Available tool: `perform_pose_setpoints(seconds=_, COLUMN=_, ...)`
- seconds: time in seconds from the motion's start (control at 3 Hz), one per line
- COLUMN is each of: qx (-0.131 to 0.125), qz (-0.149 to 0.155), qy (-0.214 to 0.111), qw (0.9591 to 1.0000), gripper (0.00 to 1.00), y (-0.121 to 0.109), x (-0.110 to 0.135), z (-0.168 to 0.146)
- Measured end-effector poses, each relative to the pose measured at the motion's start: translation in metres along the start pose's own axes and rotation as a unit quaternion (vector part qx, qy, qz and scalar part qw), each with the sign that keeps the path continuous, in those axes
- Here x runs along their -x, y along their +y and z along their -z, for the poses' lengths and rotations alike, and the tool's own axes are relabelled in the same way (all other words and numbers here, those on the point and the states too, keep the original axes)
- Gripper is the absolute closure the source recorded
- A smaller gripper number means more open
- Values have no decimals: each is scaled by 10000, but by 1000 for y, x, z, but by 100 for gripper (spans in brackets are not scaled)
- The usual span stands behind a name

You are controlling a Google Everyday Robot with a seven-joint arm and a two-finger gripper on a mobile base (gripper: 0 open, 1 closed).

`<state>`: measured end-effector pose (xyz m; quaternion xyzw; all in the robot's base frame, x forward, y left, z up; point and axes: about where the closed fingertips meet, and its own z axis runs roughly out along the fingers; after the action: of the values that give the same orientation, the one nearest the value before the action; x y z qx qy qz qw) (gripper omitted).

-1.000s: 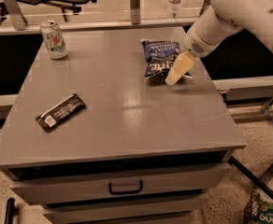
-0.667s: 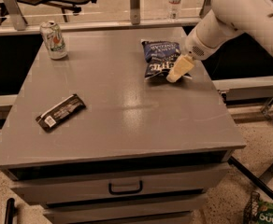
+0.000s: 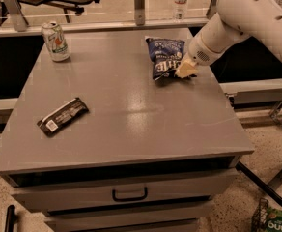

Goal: Move blue chip bag near rxbar chocolate

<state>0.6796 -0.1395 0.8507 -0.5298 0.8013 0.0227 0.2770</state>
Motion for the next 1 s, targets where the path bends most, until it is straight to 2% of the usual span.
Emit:
perform_pose_setpoints(seconds=0.33, qx=100, qz=48, qy=-130, qw=9999, gripper=95, y=6, x=4, z=4)
perform_pose_setpoints(seconds=0.67, qx=223, qz=279, qy=-551, qw=9978, gripper=100, y=15, x=22, z=17)
perform_pose_setpoints(seconds=1.0, qx=205, qz=606, qy=-841, qw=9944, gripper=100, y=26, x=41, z=28)
